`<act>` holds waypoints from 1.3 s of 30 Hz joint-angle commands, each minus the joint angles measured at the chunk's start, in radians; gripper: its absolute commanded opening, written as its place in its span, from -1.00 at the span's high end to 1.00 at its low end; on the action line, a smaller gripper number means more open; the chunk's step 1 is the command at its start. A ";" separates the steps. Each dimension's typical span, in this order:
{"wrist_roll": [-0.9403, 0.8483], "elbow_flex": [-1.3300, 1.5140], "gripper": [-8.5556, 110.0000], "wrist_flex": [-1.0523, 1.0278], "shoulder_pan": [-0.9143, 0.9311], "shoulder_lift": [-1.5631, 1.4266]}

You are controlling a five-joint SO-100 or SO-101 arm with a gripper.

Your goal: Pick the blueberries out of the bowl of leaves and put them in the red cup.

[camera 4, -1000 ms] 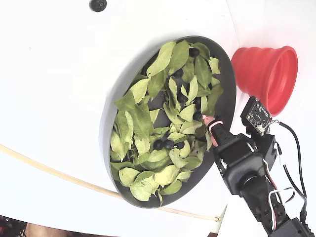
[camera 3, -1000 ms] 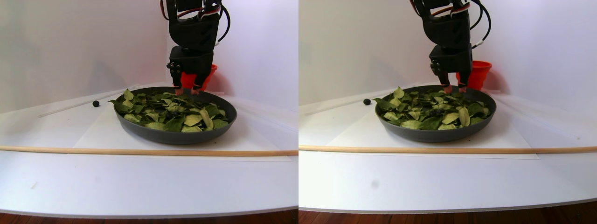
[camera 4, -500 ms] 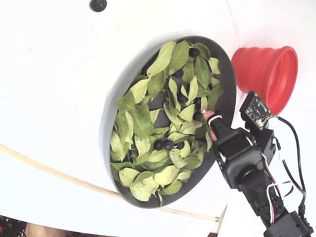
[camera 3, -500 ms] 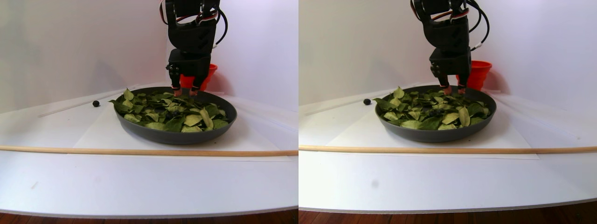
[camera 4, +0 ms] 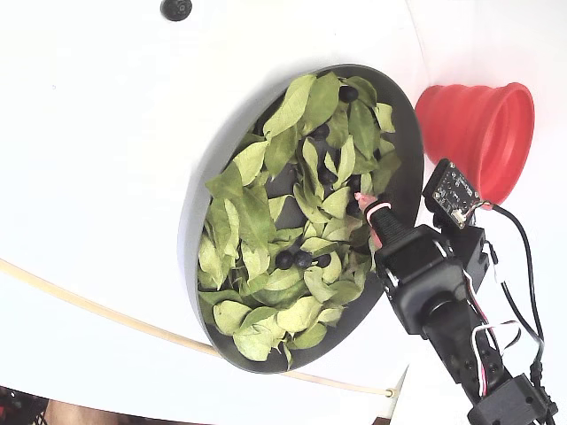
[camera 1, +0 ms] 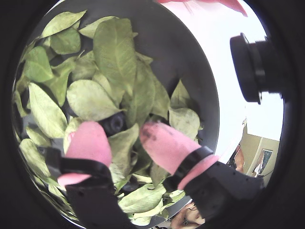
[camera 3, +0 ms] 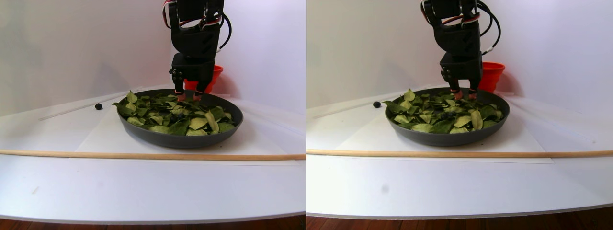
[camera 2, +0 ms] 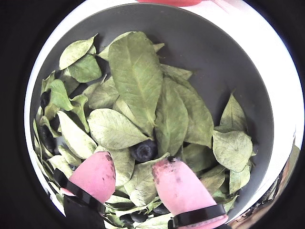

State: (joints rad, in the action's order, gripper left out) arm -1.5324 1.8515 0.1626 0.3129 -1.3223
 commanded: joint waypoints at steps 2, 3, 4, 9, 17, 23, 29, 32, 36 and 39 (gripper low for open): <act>-0.003 -0.057 0.61 0.035 0.011 -0.002; -0.006 -0.058 0.61 0.035 0.011 0.003; -0.006 -0.061 0.61 0.037 0.011 0.006; -0.008 -0.078 0.61 0.038 0.011 0.015; -0.011 -0.107 0.61 0.038 0.018 0.046; -0.015 -0.120 0.61 0.040 0.023 0.061; -0.017 -0.138 0.61 0.040 0.031 0.086; -0.017 -0.146 0.61 0.040 0.034 0.100; -0.020 -0.150 0.60 0.040 0.040 0.114; -0.020 -0.152 0.60 0.040 0.043 0.123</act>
State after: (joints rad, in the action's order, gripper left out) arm -1.5432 1.7380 0.1871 0.3252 -1.1842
